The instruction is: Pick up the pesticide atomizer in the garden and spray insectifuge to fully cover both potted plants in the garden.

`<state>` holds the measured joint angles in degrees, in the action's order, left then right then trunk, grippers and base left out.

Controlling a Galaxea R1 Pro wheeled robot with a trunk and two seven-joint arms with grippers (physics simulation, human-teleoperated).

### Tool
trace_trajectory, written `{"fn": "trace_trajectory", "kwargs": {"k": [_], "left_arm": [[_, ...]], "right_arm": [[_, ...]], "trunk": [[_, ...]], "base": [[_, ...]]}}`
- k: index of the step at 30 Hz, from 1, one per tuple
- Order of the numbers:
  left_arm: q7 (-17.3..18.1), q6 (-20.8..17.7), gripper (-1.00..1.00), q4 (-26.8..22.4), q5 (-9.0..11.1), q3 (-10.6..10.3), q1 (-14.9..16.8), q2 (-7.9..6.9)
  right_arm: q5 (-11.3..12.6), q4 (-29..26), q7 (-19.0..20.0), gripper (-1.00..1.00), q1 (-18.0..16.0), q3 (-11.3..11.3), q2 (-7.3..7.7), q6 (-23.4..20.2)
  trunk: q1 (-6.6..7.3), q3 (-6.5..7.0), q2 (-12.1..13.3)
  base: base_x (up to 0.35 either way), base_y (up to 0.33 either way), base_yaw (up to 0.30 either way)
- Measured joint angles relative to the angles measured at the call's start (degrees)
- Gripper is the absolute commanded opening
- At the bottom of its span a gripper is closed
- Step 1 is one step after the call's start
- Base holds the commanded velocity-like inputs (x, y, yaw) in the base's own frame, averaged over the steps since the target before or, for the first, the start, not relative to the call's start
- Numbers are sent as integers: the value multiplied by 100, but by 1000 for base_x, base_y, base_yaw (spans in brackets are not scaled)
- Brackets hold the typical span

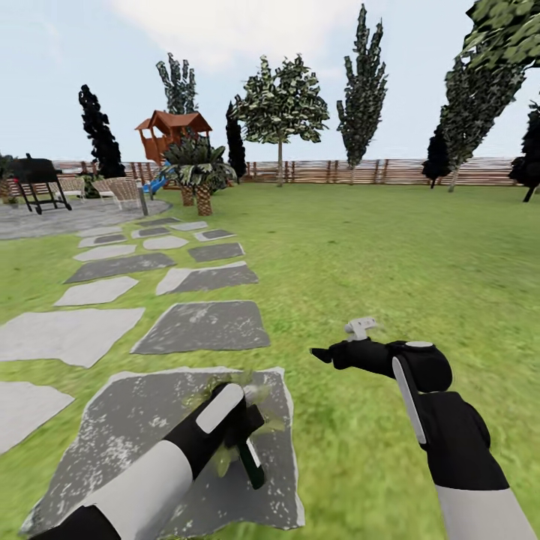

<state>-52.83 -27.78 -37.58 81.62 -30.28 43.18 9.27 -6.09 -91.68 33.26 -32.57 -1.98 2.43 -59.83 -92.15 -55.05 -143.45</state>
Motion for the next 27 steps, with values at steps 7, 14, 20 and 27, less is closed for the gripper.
{"fn": "trace_trajectory", "kwargs": {"k": [7, 14, 20, 27], "left_arm": [[-203, -40, -100, 41, 191, -3, 62, -12], [-148, -58, -100, 25, 231, -6, 71, -11], [-48, -70, -100, 5, 235, -7, 71, -25], [508, -230, -100, 68, 231, 1, 65, -54]], "right_arm": [[-2, 0, 1, 100, 0, 5, 6, 0], [8, 68, 0, 100, -7, -4, 6, -2], [-2, 976, 0, 100, -110, -3, -8, -6], [1, 1273, -1, 100, -142, 6, -10, -7]], "trunk": [[0, 19, 0], [0, 28, 0], [1, 28, 0], [2, 29, 0]], "base": [[0, 0, 276], [5, -34, 109], [96, -288, 5], [164, -319, 0]]}}
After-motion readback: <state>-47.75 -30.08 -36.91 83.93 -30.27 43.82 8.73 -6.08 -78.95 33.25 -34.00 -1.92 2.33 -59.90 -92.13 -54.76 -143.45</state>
